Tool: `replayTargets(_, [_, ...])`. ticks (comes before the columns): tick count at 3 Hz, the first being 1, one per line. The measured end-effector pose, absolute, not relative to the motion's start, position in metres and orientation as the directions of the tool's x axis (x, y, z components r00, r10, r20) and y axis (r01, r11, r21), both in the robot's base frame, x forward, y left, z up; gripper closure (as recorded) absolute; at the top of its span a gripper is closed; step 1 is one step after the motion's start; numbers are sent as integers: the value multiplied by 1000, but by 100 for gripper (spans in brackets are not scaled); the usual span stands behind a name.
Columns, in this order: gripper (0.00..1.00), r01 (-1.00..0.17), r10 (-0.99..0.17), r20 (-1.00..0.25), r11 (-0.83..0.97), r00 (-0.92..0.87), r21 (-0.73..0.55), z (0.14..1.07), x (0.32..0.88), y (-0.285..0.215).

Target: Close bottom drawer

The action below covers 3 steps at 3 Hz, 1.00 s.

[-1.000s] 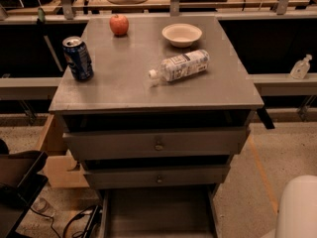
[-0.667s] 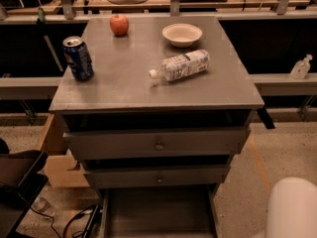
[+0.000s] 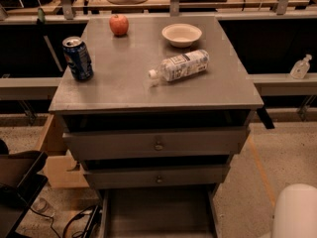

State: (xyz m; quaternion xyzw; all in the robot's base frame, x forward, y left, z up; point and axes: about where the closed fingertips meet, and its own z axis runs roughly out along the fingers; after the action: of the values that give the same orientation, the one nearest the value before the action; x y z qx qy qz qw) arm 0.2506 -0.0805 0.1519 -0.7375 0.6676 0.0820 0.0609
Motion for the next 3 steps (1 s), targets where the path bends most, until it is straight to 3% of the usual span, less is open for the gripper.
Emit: replayTargets(3, [100, -986, -963, -208, -161, 169, -53, 141, 301, -61])
